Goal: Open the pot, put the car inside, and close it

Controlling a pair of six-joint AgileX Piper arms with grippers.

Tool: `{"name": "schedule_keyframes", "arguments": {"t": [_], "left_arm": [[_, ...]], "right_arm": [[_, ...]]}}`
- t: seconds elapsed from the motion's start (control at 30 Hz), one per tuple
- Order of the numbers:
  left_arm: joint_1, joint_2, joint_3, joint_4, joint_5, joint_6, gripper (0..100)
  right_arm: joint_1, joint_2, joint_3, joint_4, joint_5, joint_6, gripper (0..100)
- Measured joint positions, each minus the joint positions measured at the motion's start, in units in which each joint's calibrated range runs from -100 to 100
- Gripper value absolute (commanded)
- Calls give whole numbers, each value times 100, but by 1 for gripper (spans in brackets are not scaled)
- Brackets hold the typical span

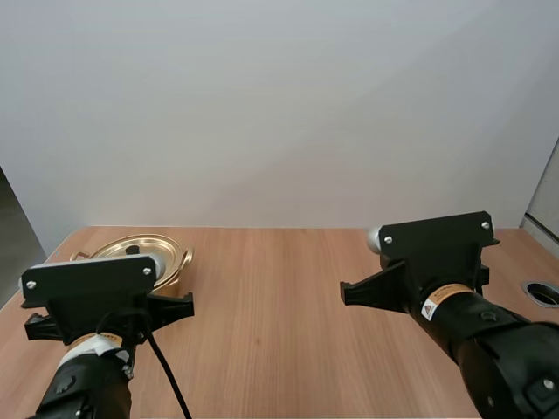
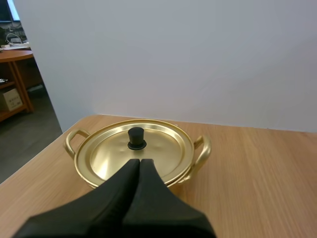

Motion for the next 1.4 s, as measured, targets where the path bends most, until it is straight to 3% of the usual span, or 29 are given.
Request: {"name": "schedule_keyframes", "arguments": {"t": [0.27,0.37,0.7,0.97,1.4], "left_arm": [[-466,-726,63,14,42,0,0],[-559,-931,63,14,58,0,0],[-569,-1163,58,105,214,-89,0],[-569,-1163,58,-46,1839,-413,0],[-569,-1163,63,-46,2034,-469,0]], "right_arm": [[-247,-1338,181,0,20,0,0],[-247,-1662,181,0,20,0,0],[-247,-1813,1100,96,-264,0,0],[-247,-1813,1176,221,-217,0,0],[-247,-1813,1176,2187,-217,0,0]]}}
